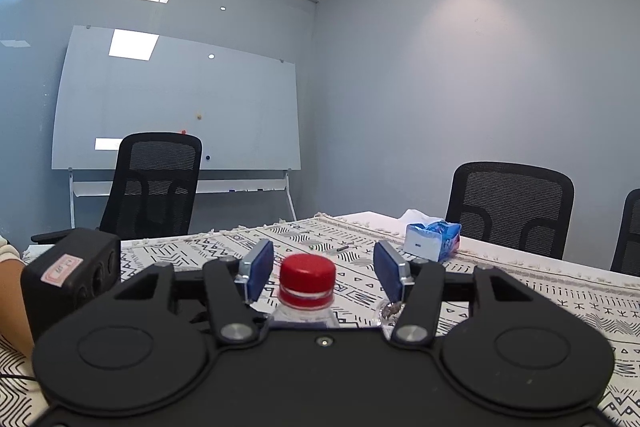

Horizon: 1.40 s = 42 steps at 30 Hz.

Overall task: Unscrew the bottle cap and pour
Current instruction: 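Grasp the loosened red cap with the right tool and lift it off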

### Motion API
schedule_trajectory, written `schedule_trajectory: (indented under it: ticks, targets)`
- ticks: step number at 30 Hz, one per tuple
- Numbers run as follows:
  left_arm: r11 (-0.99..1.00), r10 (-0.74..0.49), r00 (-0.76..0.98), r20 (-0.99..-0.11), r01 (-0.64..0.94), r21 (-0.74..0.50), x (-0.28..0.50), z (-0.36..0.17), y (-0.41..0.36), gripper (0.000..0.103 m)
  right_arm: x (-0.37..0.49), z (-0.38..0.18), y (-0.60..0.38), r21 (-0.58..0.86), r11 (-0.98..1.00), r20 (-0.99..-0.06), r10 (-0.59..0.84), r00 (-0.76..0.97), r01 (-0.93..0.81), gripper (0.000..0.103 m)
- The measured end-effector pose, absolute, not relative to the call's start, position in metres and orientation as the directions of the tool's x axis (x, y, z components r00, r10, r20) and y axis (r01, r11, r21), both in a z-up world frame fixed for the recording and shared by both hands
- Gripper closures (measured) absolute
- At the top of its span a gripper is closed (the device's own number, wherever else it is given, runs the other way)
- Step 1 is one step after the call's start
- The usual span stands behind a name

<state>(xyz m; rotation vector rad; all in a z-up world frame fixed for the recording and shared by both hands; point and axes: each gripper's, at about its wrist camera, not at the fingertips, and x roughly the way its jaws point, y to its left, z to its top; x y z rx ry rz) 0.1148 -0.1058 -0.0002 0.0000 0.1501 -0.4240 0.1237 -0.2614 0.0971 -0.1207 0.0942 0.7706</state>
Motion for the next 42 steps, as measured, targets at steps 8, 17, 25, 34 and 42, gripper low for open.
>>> schedule_trajectory:
  ticks: [8,17,25,34,42]
  targets:
    - [0.913,-0.407,0.902,-0.146,0.407,-0.031,0.114,0.000,-0.107,0.044,0.129,0.095,-0.249,-0.079,0.712,-0.133,0.686,0.715,-0.698,0.049]
    - [0.912,-0.410,0.900,-0.148,0.410,-0.033,0.112,0.000,-0.107,0.043,0.125,0.094,-0.249,-0.071,0.707,-0.130,0.693,0.709,-0.704,0.056]
    - [0.911,-0.411,0.899,-0.151,0.411,-0.036,0.113,0.001,-0.106,0.043,0.122,0.093,-0.253,-0.066,0.713,-0.136,0.686,0.715,-0.698,0.055]
    - [0.912,-0.409,0.899,-0.155,0.409,-0.034,0.114,0.001,-0.107,0.043,0.117,0.093,-0.264,-0.060,0.707,-0.137,0.693,0.707,-0.705,0.051]
    - [0.910,-0.414,0.897,-0.158,0.414,-0.035,0.115,0.001,-0.106,0.043,0.121,0.091,-0.259,-0.048,0.689,-0.142,0.712,0.687,-0.724,0.069]
